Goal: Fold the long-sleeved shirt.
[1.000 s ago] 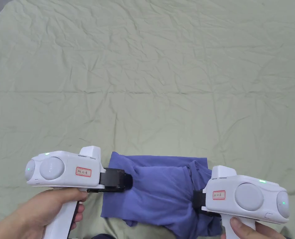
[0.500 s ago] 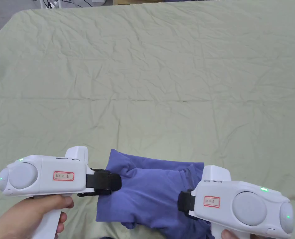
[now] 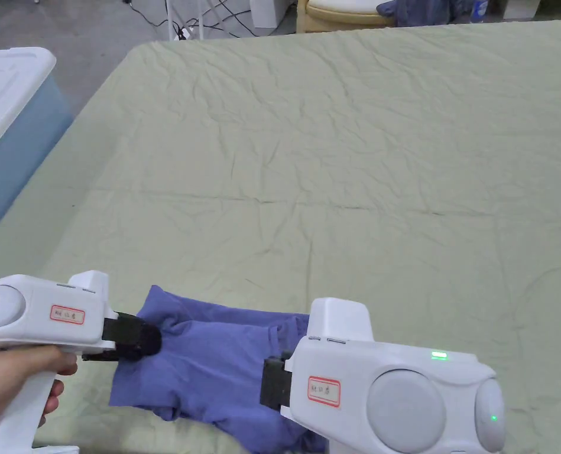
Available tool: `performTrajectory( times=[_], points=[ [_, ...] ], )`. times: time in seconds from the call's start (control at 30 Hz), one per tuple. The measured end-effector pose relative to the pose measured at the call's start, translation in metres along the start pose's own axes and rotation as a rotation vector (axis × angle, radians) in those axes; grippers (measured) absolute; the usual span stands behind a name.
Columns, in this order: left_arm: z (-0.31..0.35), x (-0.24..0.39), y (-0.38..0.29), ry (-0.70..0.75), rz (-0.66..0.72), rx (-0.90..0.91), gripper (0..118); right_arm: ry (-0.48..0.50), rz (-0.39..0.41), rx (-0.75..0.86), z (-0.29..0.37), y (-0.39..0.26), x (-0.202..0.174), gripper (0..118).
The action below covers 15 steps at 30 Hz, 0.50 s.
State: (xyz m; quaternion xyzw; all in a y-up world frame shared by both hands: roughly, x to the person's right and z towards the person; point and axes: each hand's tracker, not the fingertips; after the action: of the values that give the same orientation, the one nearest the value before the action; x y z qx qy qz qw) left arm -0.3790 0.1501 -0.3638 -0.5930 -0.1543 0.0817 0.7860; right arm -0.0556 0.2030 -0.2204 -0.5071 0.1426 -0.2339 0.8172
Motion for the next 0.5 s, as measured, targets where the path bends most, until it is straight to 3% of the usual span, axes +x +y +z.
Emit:
performTrajectory(
  times=[0.27, 0.5],
  points=[
    [0.021, -0.095, 0.024, 0.167, 0.043, -0.016, 8, 0.078, 0.074, -0.008, -0.024, 0.008, -0.069, 3],
    [0.024, -0.146, 0.020, 0.172, 0.114, -0.040, 7, 0.103, 0.102, -0.012, -0.043, 0.016, -0.110, 3]
  ],
)
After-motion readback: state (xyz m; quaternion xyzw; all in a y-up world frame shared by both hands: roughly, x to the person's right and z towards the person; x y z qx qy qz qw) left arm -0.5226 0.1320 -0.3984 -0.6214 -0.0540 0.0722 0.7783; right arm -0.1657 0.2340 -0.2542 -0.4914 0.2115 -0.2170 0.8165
